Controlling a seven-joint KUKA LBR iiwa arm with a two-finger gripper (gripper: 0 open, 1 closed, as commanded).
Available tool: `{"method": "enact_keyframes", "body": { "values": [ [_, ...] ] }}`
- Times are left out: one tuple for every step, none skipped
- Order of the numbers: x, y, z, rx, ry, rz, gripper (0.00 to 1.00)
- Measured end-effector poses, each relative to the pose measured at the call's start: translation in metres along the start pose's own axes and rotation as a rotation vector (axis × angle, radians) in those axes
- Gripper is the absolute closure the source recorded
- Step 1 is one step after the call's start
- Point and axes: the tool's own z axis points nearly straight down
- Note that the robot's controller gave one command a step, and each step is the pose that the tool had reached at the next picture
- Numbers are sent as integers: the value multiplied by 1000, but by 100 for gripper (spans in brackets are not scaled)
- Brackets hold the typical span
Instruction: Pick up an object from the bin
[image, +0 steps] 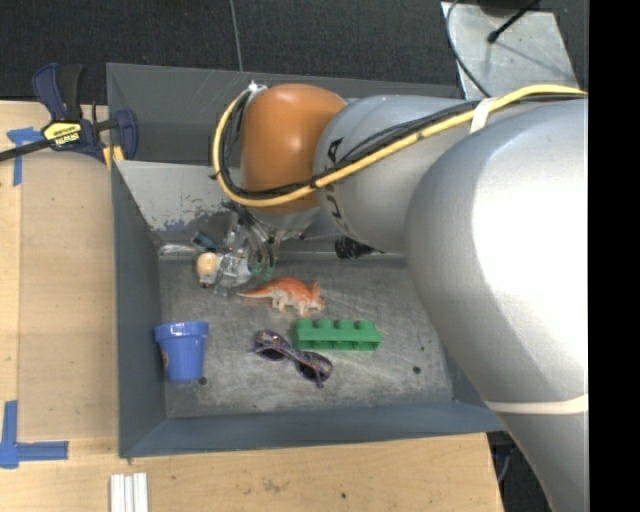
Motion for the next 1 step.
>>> {"method": "enact_keyframes", "body": {
  "values": [
    [0, 0, -15, 0, -1, 0, 100]
  ]
}}
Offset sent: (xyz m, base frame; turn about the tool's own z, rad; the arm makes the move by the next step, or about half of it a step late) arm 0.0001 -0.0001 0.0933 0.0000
